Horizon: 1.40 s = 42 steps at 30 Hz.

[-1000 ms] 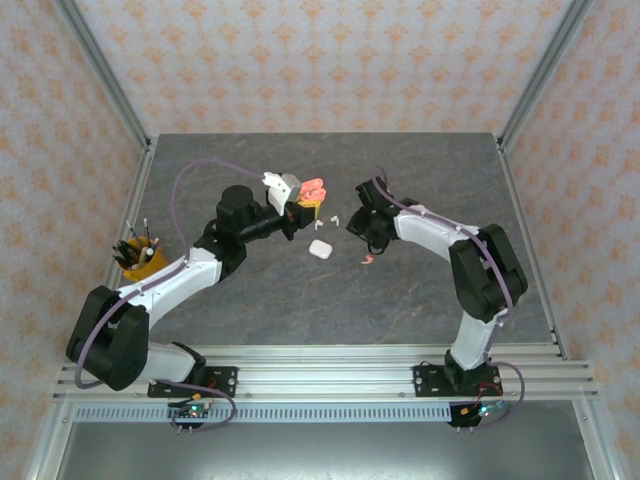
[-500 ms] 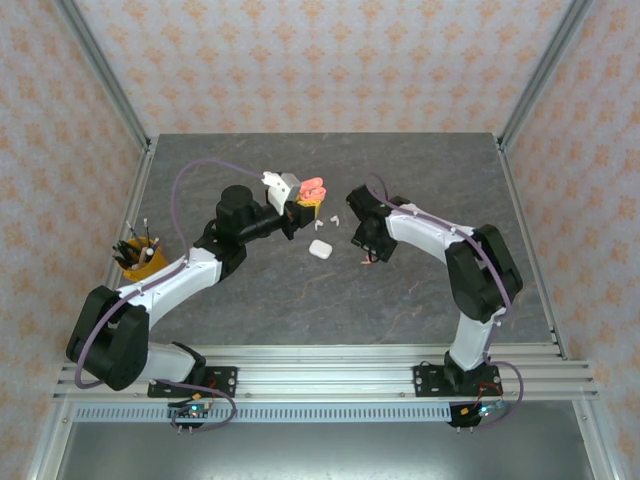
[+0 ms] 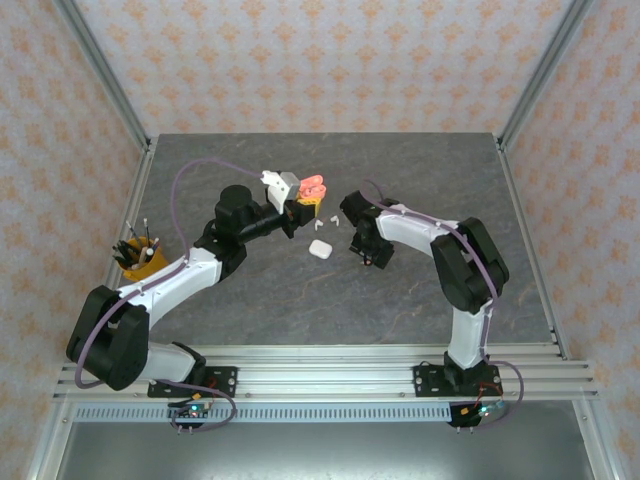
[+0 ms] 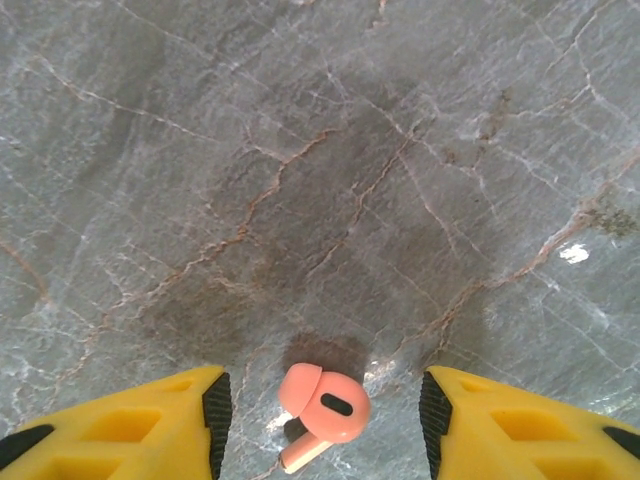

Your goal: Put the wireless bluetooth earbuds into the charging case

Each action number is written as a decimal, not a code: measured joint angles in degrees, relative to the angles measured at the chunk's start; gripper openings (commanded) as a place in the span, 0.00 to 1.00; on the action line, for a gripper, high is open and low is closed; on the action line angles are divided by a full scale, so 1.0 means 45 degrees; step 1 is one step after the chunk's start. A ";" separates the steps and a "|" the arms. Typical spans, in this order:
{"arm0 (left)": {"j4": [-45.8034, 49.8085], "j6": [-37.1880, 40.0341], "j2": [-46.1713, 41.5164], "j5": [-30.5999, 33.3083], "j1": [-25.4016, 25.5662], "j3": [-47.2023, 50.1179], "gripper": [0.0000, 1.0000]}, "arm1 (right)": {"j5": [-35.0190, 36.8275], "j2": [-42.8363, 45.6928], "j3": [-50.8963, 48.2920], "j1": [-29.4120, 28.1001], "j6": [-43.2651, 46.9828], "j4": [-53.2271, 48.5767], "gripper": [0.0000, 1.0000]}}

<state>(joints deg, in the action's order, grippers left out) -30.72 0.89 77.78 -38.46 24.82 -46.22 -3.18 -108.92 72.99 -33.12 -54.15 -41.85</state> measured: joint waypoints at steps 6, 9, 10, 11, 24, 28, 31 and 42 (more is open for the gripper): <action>-0.0107 -0.0087 0.0058 0.0000 0.0000 0.0000 0.00 | 0.0000 -0.0146 0.0000 0.0000 -0.0063 -0.0019 0.47; -0.0121 -0.0117 0.0073 0.0005 0.0000 0.0000 0.00 | -0.0010 -0.0180 0.0000 0.0000 0.0029 -0.0044 0.41; -0.0126 -0.0141 0.0073 0.0005 0.0000 0.0000 0.00 | -0.0015 -0.0189 0.0000 0.0000 0.0087 -0.0049 0.40; -0.0136 -0.0146 0.0073 0.0010 0.0000 0.0000 0.00 | -0.0019 -0.0199 0.0000 0.0000 0.0165 -0.0049 0.39; -0.0141 -0.0194 0.0073 0.0083 0.0000 0.0000 0.00 | -0.0291 -0.0471 0.0821 0.0000 0.3842 -0.0204 0.32; -0.0141 -0.0194 0.0073 0.0087 0.0000 0.0000 0.00 | -0.0228 -0.0850 0.1491 0.0000 0.5459 -0.0534 0.34; -0.0141 -0.0194 0.0073 0.0087 0.0000 0.0000 0.00 | -0.0170 -0.1030 0.1642 0.0000 0.6246 -0.0801 0.38; -0.0136 -0.0194 0.0073 0.0087 0.0000 0.0010 0.00 | -0.0078 -0.1025 0.1685 0.0000 0.7451 -0.1107 0.48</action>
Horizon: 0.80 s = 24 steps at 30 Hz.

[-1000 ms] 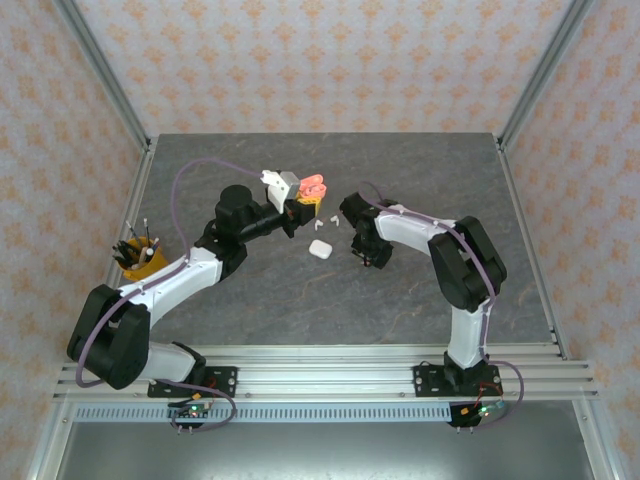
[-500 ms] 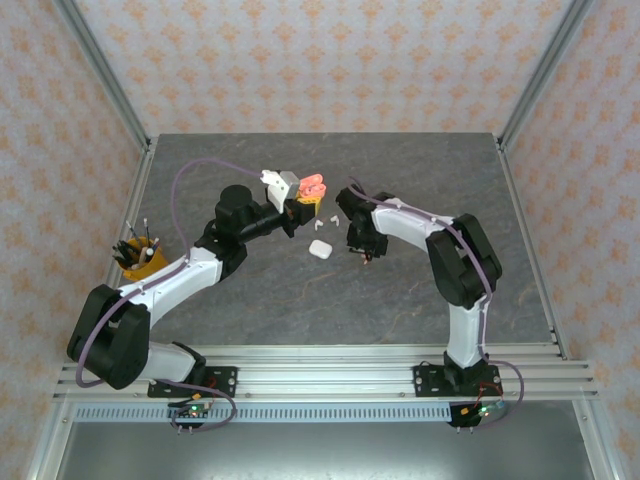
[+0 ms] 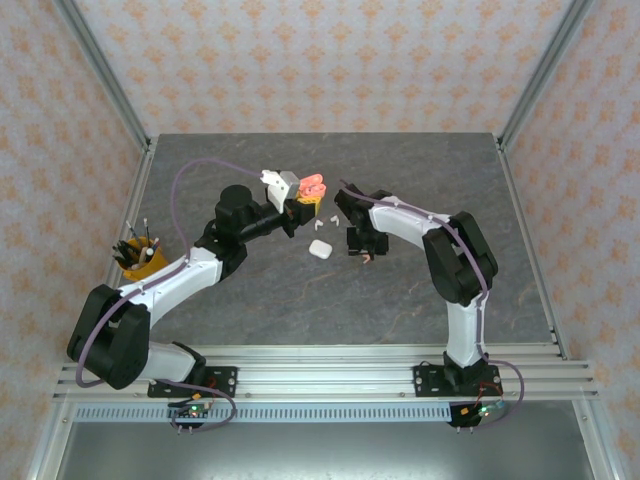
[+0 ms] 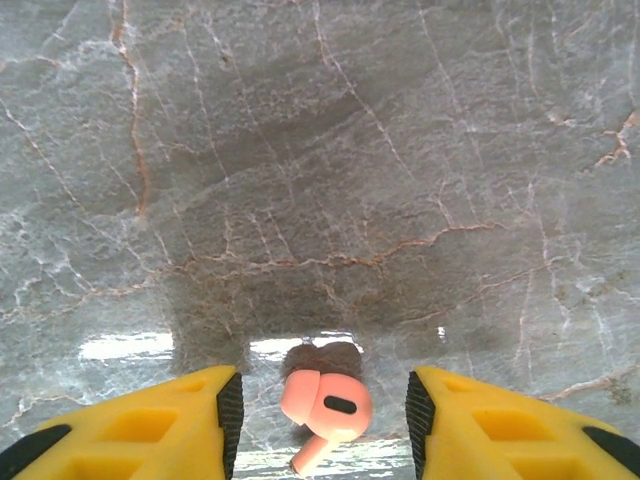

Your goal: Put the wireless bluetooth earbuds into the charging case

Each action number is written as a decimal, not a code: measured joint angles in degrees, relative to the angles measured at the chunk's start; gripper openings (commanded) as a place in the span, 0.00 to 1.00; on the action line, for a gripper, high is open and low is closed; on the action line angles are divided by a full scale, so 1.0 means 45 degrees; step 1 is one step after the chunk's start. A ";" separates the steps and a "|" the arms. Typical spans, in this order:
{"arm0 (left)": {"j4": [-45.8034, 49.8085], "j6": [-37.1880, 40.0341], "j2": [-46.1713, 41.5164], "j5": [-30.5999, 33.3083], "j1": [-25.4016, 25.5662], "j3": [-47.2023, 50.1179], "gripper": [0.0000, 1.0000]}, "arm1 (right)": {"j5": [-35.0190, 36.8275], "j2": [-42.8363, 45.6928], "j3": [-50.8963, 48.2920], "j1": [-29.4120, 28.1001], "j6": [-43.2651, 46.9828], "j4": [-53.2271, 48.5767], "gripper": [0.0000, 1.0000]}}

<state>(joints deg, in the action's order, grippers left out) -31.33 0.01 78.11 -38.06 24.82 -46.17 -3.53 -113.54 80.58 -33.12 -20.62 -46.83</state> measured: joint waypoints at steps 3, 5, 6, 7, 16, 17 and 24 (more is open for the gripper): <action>0.0000 0.0000 0.0000 0.0005 0.0000 0.0034 0.00 | 0.0102 0.0000 0.0126 0.0000 -0.0194 -0.0199 0.48; 0.0000 0.0000 0.0000 0.0005 0.0000 0.0063 0.00 | 0.0126 0.0000 0.0209 0.0000 -0.0578 -0.0257 0.48; 0.0000 0.0000 0.0000 0.0010 0.0000 0.0068 0.00 | 0.0126 0.0000 0.0214 0.0000 -0.0835 -0.0257 0.48; -0.0005 0.0000 0.0000 0.0010 0.0000 0.0073 0.00 | 0.0126 0.0000 0.0214 0.0000 -0.1049 -0.0257 0.48; -0.0005 0.0000 0.0000 0.0146 0.0000 0.0112 0.00 | 0.0126 -0.0083 0.0219 0.0000 -0.2623 -0.0262 0.46; -0.0005 0.0000 0.0000 0.0165 0.0000 0.0117 0.00 | 0.0126 -0.0112 0.0219 0.0000 -0.2686 -0.0262 0.45; -0.0005 0.0000 0.0000 0.0233 0.0000 0.0136 0.00 | 0.0121 -0.0369 0.0228 0.0000 -0.2861 -0.0262 0.43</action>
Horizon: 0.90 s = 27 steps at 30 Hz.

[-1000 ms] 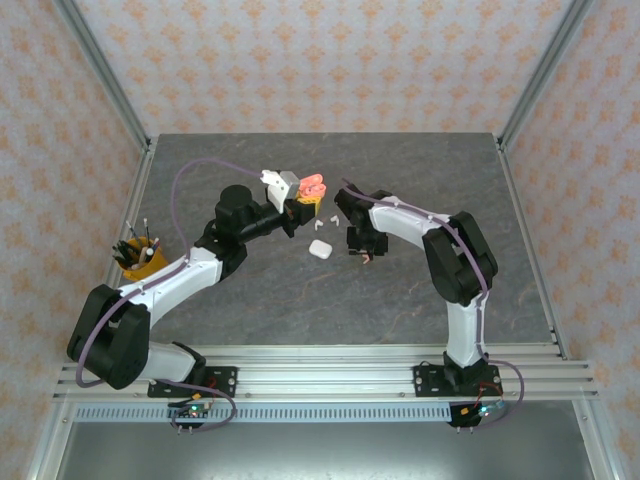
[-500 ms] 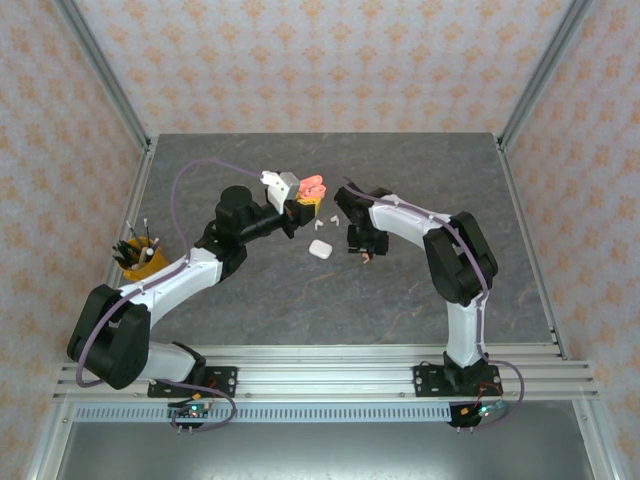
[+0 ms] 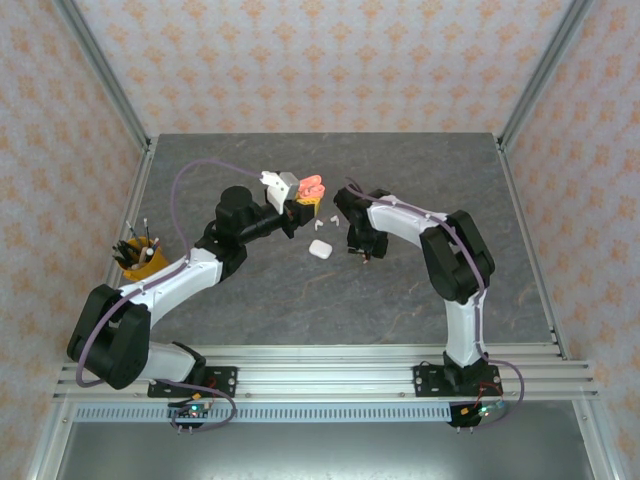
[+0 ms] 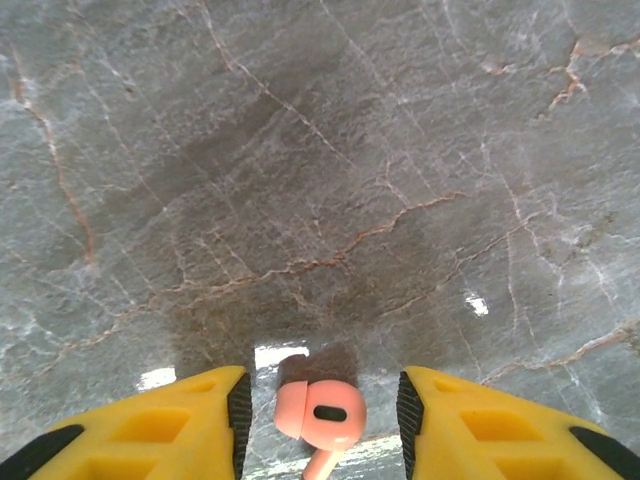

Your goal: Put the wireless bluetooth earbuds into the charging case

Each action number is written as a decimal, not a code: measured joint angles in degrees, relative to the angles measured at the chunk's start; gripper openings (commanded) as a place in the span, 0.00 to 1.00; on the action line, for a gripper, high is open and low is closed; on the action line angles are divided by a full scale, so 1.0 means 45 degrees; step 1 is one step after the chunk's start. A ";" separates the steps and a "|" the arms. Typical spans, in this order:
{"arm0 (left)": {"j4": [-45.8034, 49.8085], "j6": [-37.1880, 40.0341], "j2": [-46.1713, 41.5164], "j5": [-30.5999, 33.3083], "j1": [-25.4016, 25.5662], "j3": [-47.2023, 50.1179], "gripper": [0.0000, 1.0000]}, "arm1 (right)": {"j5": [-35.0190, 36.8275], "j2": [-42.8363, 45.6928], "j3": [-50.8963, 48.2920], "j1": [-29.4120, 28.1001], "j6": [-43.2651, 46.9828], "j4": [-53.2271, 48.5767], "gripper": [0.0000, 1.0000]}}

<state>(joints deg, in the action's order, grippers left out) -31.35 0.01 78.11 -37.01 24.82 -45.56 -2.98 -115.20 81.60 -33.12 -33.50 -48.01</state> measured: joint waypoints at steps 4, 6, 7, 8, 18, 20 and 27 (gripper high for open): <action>-0.0010 0.0000 0.0000 0.0000 0.0000 0.0000 0.00 | 0.0005 -0.0107 0.0034 -0.0024 -0.0044 0.0019 0.42; -0.0010 0.0000 0.0000 0.0000 0.0000 0.0000 0.00 | 0.0010 -0.0112 0.0034 -0.0024 -0.0049 0.0019 0.41; -0.0010 0.0000 0.0000 0.0000 0.0000 0.0000 0.00 | 0.0010 -0.0112 0.0034 -0.0024 -0.0078 0.0019 0.41; -0.0010 0.0000 0.0000 0.0000 0.0000 0.0000 0.00 | 0.0010 -0.0112 0.0034 -0.0024 -0.0083 0.0024 0.40; -0.0034 0.0000 0.0000 0.0000 0.0000 0.0010 0.00 | 0.0010 -0.0112 0.0034 -0.0029 -0.0092 0.0058 0.37; -0.0034 0.0000 0.0000 0.0000 0.0000 0.0010 0.00 | 0.0010 -0.0107 0.0034 -0.0049 -0.0126 0.0063 0.37; -0.0039 -0.0005 0.0000 0.0000 0.0000 0.0010 0.00 | 0.0010 -0.0102 0.0010 -0.0063 -0.0165 0.0146 0.33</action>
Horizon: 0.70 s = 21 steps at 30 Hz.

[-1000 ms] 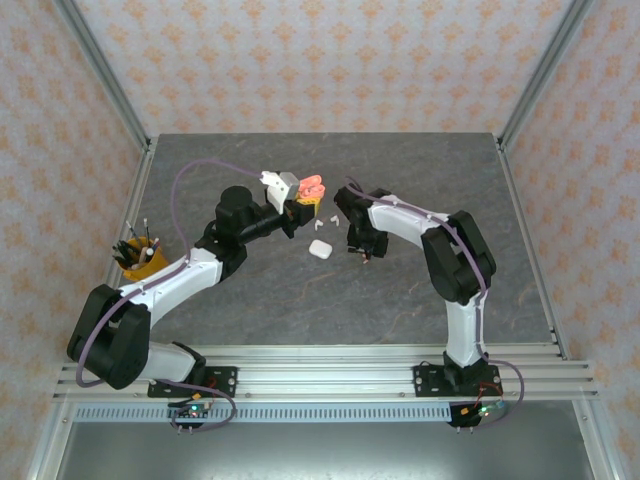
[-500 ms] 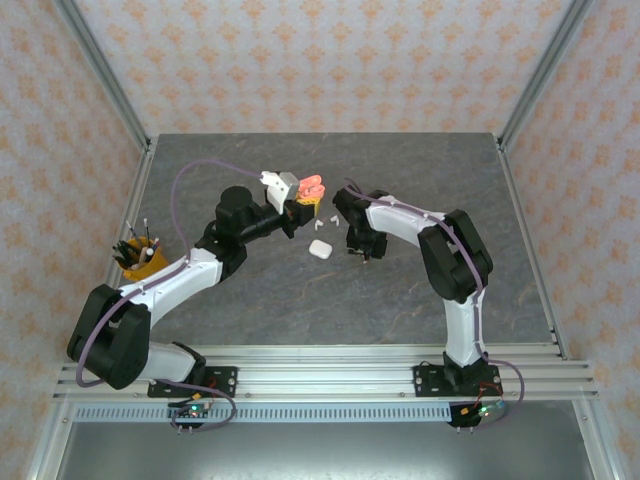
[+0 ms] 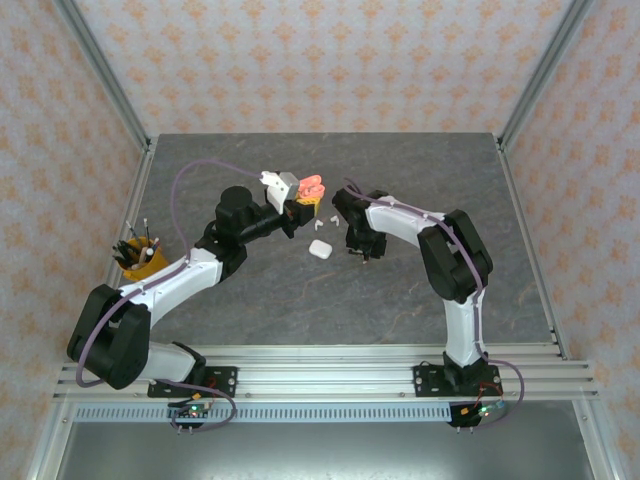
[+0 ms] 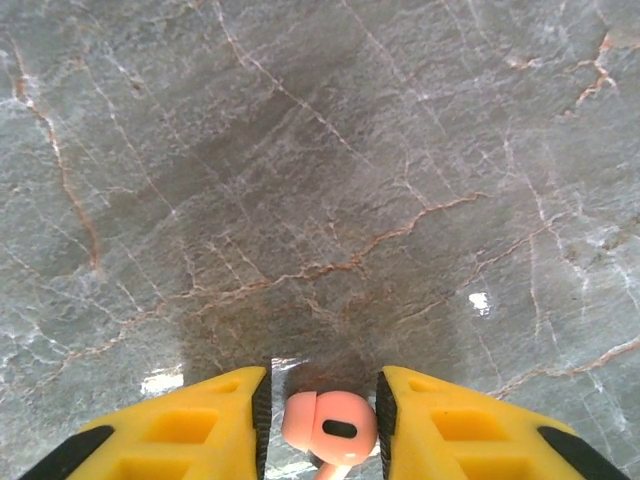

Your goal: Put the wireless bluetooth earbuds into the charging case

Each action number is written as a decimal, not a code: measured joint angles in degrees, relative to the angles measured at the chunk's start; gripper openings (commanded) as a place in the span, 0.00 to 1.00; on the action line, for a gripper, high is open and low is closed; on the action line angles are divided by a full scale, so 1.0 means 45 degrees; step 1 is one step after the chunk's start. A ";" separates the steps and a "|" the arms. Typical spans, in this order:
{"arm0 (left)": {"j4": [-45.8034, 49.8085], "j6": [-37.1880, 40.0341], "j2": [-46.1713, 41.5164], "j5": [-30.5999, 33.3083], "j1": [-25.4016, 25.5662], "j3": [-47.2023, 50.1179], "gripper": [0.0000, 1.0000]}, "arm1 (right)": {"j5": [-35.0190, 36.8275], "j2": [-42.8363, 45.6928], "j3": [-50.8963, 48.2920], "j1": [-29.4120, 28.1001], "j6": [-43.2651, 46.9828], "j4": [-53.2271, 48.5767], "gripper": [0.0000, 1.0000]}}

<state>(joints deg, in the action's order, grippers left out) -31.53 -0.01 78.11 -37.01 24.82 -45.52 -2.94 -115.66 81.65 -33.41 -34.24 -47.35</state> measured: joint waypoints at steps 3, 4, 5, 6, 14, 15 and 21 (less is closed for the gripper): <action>0.0005 -0.0005 0.0000 0.0000 0.0000 0.0000 0.00 | -0.0005 0.0024 -0.0039 0.0000 -0.0024 0.0073 0.30; 0.0005 -0.0005 0.0000 0.0000 0.0000 0.0000 0.00 | -0.0005 0.0029 -0.0053 -0.0010 -0.0049 0.0087 0.30; 0.0005 -0.0005 0.0000 0.0000 0.0000 0.0000 0.00 | -0.0005 0.0049 -0.0078 -0.0015 -0.0053 0.0107 0.30; 0.0005 -0.0005 0.0000 0.0000 0.0000 0.0000 0.00 | -0.0005 0.0068 -0.0097 -0.0015 -0.0053 0.0117 0.29; 0.0005 -0.0039 0.0000 0.0005 0.0000 0.0000 0.00 | 0.0024 0.0228 -0.0321 -0.0010 -0.0044 0.0291 0.29; 0.0005 -0.0039 0.0000 0.0000 0.0000 0.0000 0.00 | 0.0053 0.0282 -0.0398 -0.0010 -0.0010 0.0335 0.29; 0.0000 -0.0044 0.0000 0.0000 0.0000 0.0000 0.00 | 0.0194 0.0753 -0.0962 -0.0010 0.0146 0.0418 0.29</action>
<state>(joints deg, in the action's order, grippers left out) -31.53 -0.21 78.11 -37.01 24.82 -45.52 -2.07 -112.27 77.32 -33.45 -33.58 -45.47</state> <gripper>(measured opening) 0.234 0.288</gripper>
